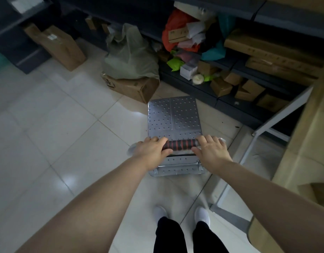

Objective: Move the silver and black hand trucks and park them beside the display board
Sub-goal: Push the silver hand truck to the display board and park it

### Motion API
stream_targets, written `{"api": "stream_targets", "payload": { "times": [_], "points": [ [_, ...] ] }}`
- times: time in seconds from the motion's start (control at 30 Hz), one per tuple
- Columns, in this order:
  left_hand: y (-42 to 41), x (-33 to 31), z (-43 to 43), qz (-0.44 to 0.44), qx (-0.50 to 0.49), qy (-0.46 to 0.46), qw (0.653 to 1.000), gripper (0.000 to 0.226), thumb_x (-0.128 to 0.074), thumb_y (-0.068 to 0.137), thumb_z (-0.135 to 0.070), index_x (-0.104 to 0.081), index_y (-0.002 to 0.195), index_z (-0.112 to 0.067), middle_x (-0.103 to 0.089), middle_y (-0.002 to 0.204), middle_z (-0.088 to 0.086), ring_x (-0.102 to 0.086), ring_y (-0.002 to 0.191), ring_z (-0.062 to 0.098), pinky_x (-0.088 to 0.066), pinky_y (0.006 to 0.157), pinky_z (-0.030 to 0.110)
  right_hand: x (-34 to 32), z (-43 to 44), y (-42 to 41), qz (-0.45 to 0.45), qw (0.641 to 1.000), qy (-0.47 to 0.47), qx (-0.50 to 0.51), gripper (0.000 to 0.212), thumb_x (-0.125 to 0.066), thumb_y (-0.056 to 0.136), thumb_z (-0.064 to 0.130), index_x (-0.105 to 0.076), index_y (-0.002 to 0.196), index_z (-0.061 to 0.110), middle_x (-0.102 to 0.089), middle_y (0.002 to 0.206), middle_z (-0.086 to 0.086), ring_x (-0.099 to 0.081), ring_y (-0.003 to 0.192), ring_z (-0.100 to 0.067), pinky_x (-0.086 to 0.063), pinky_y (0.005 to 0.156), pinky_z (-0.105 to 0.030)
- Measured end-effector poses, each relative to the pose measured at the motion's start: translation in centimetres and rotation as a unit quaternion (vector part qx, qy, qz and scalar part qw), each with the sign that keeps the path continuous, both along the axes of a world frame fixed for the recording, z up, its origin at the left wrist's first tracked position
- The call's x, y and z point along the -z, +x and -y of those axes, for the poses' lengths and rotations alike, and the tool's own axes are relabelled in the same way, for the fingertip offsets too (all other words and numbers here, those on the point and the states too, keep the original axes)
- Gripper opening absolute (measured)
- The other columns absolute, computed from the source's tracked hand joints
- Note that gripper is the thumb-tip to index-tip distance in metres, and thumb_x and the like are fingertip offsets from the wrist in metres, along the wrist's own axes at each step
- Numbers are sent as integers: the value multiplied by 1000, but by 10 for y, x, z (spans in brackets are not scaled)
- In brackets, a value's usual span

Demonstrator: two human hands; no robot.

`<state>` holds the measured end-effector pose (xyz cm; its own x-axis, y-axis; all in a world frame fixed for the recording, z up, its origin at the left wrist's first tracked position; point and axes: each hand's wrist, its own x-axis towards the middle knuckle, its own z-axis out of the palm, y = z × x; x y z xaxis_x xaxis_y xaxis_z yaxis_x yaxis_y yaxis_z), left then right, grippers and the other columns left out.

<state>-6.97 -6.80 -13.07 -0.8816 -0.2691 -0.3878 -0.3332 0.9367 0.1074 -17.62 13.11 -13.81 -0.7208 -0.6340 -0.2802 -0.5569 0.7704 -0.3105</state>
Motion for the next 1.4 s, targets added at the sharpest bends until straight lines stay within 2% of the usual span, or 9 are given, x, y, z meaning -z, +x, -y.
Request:
{"api": "stream_targets", "payload": {
  "times": [0.07,0.13,0.27,0.5,0.7,1.0,1.27,1.4],
  "points": [
    [10,5,-2,-56,0,-14,998,41,-33,90,-64,-42,120,-37,-58,108,-3,-51,100,21,-32,71,35,3,-1,2,-1,1000,4,-8,41,-33,93,51,-42,125,27,-53,119,-1,-44,115,-25,-27,105,-43],
    [18,8,-2,-81,-7,-14,997,43,-35,90,-62,-43,125,-38,-59,111,-4,-51,102,22,-33,75,36,5,0,4,6,1000,4,-17,41,-34,92,52,-42,124,28,-53,118,-1,-45,115,-25,-28,104,-43],
    [34,7,3,-88,-39,5,995,46,-40,89,-61,-45,129,-40,-58,112,-2,-50,103,24,-34,91,39,6,4,21,13,999,-16,-24,40,-34,93,51,-39,128,33,-52,121,2,-44,115,-23,-26,103,-44],
    [84,4,-16,-106,-87,-21,990,44,-46,92,-53,-46,133,-38,-55,117,0,-48,110,27,-20,104,41,12,-2,62,56,997,-36,-40,37,-38,94,48,-39,129,36,-49,122,2,-39,115,-23,-24,101,-45],
    [113,-2,-41,-80,-114,-11,990,40,-44,91,-54,-47,129,-41,-55,117,-4,-48,111,24,-20,106,41,15,-25,86,80,993,-58,-56,38,-39,94,45,-39,131,36,-48,121,3,-37,116,-22,-23,105,-45],
    [162,-3,-79,-52,-162,2,985,38,-39,94,-50,-41,132,-44,-53,122,-3,-45,114,24,-20,107,41,14,-50,110,90,988,-42,-118,36,-40,93,48,-41,127,38,-50,119,4,-38,115,-21,-25,100,-43],
    [235,1,-118,-37,-231,2,972,42,-36,97,-45,-34,138,-43,-51,127,-3,-45,115,23,-27,101,40,4,-60,154,95,976,13,-194,40,-40,93,47,-39,132,39,-50,126,-1,-40,120,-24,-26,105,-46],
    [278,5,-143,-44,-273,-17,961,42,-33,98,-42,-30,140,-43,-49,129,-1,-43,117,24,-26,101,46,1,-59,183,82,969,41,-229,39,-38,93,48,-38,131,42,-50,124,-2,-40,118,-25,-28,103,-45]
  ]
}}
